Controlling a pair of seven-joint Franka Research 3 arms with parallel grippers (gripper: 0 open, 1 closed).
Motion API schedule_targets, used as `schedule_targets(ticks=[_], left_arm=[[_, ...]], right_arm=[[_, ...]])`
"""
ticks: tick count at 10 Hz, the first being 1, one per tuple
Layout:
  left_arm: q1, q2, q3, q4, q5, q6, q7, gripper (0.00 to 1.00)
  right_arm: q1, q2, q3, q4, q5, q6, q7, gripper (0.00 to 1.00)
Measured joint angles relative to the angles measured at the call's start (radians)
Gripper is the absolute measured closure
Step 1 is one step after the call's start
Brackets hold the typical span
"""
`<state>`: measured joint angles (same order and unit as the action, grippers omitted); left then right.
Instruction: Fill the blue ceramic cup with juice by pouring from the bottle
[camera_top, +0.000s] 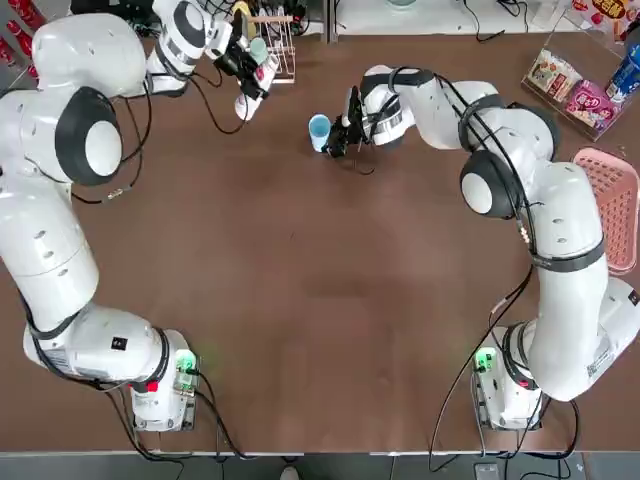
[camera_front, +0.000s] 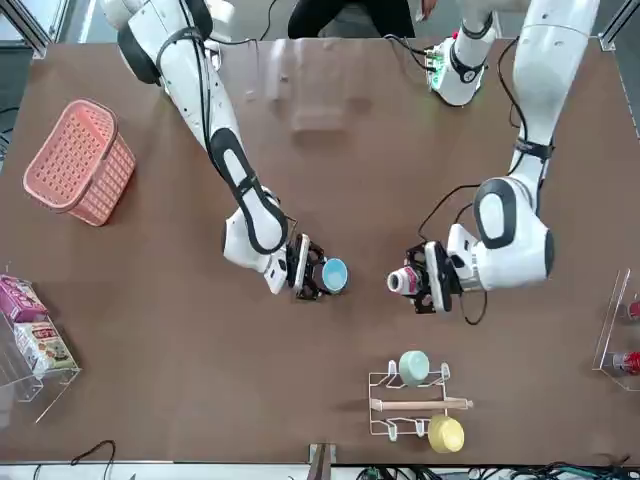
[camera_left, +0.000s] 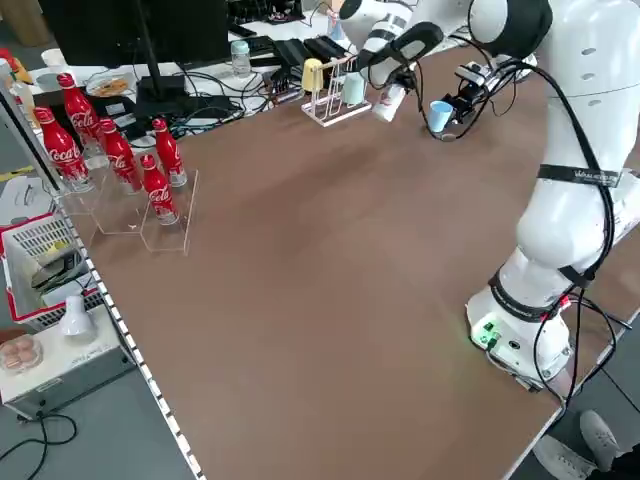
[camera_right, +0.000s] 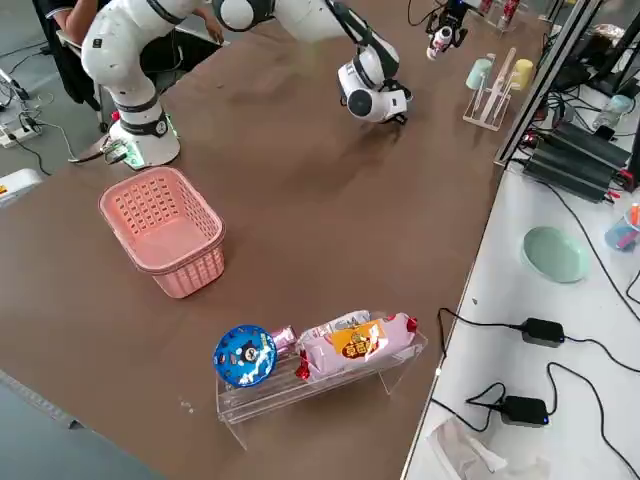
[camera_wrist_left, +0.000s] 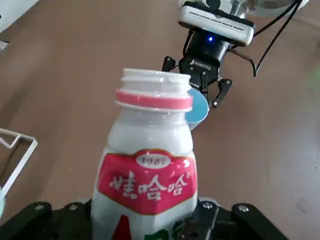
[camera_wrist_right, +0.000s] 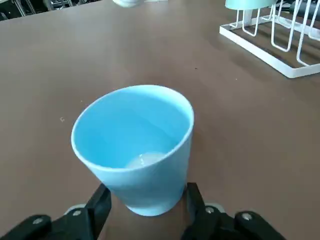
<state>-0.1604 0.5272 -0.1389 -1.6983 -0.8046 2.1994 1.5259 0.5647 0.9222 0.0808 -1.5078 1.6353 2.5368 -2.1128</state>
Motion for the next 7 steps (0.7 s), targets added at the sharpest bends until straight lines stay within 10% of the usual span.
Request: schedule_targets(ticks=[7], left_arm=[[-0.278, 0.023, 0.168, 0.016, 0.180, 0.095, -0.226, 0.50]], right_arm=[[0.000, 0.000, 0.000, 0.000, 0.000, 0.000, 0.000, 0.33]])
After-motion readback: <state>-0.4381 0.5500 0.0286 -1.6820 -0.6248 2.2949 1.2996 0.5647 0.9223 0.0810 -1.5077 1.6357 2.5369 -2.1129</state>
